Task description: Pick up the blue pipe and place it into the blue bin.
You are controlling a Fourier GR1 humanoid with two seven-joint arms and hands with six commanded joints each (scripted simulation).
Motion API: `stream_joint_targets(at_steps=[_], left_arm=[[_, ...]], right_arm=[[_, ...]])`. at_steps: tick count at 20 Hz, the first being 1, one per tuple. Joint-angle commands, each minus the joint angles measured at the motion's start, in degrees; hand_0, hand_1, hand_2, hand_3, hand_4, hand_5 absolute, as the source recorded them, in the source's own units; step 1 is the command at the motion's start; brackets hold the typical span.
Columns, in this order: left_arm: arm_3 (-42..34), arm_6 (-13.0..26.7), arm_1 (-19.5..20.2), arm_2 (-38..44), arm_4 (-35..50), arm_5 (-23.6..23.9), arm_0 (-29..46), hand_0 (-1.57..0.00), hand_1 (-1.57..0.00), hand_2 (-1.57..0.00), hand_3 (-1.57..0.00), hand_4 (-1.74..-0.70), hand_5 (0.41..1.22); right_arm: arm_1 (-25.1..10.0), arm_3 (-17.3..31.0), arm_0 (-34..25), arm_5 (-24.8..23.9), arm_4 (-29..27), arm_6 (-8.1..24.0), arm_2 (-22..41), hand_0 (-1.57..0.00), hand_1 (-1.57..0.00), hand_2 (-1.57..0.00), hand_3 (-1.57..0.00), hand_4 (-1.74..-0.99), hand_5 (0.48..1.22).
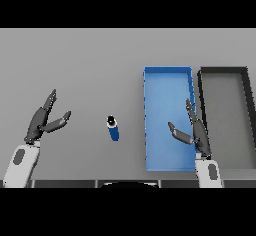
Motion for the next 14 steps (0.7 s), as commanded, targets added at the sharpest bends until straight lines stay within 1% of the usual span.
stream_joint_targets(at_steps=[1,2,3,4,5,6,8,9,11,12,13,14], left_arm=[[0.17,-0.19,0.73,0.07,0.43,-1.29,-0.13,0.00,0.00,0.00,0.00,-1.19,0.603],[0.84,-1.03,0.74,-0.29,-0.03,-1.97,0.03,0.00,0.00,0.00,0.00,-1.18,0.603],[1.16,-1.77,0.80,-0.77,-0.53,-2.73,-0.27,0.00,0.00,0.00,0.00,-1.17,0.603],[1.20,-2.41,1.26,-1.07,-0.72,-3.77,-0.70,0.00,0.00,0.00,0.00,-1.17,0.605],[0.40,-3.20,2.20,-1.73,-1.19,-5.01,-0.07,0.00,0.00,0.00,0.00,-1.16,0.605],[-0.96,-4.21,3.28,-2.62,-0.62,-7.76,0.83,0.00,0.00,0.00,0.00,-1.16,0.598],[-3.85,-2.87,4.55,-4.78,-0.05,-11.16,2.26,0.00,0.00,0.00,0.00,-1.18,0.584],[-4.85,-1.83,4.75,-5.63,0.18,-12.07,2.45,0.00,0.00,0.00,0.00,-1.19,0.573],[-7.25,0.18,4.26,-8.27,-1.24,-12.63,2.82,0.00,0.00,0.00,0.00,-1.18,0.544],[-8.45,1.50,4.18,-9.00,-1.12,-12.86,2.45,0.00,0.00,0.00,0.00,-1.19,0.532],[-9.60,1.62,4.22,-9.73,-1.26,-13.19,2.82,0.00,0.00,0.00,0.00,-1.20,0.523],[-9.81,2.79,2.97,-11.32,-1.88,-13.50,2.27,0.00,0.00,0.00,0.00,-1.20,0.517]], right_arm=[[-0.30,-0.76,0.74,-0.12,0.79,0.12,0.42,0.00,0.00,0.00,0.00,-1.244,0.596],[-0.53,-1.28,1.04,0.04,1.20,1.00,0.80,0.00,0.00,0.00,0.00,-1.241,0.594],[-0.25,-1.85,1.35,0.06,1.75,1.09,1.52,0.00,0.00,0.00,0.00,-1.236,0.594],[-0.49,-1.83,1.58,0.06,1.99,1.00,1.50,0.00,0.00,0.00,0.00,-1.228,0.595],[-0.42,-1.71,1.03,0.19,1.34,1.74,1.19,0.00,0.00,0.00,0.00,-1.226,0.593],[-0.60,-1.93,0.98,0.51,0.89,1.36,1.06,0.00,0.00,0.00,0.00,-1.227,0.594],[-0.56,-1.24,0.61,0.50,1.37,0.94,1.35,0.00,0.00,0.00,0.00,-1.228,0.601],[-0.58,-1.07,0.41,0.85,0.85,0.62,1.18,0.00,0.00,0.00,0.00,-1.232,0.604],[-1.36,-1.48,0.02,1.71,0.22,0.20,0.92,0.00,0.00,0.00,0.00,-1.242,0.618],[-0.59,-1.51,0.24,1.67,0.32,0.33,1.52,0.00,0.00,0.00,0.00,-1.254,0.626],[-0.77,-1.07,-0.20,1.80,-0.05,0.33,1.10,0.00,0.00,0.00,0.00,-1.266,0.633],[-0.84,-0.34,-0.69,1.75,0.20,0.49,1.05,0.00,0.00,0.00,0.00,-1.273,0.636]])
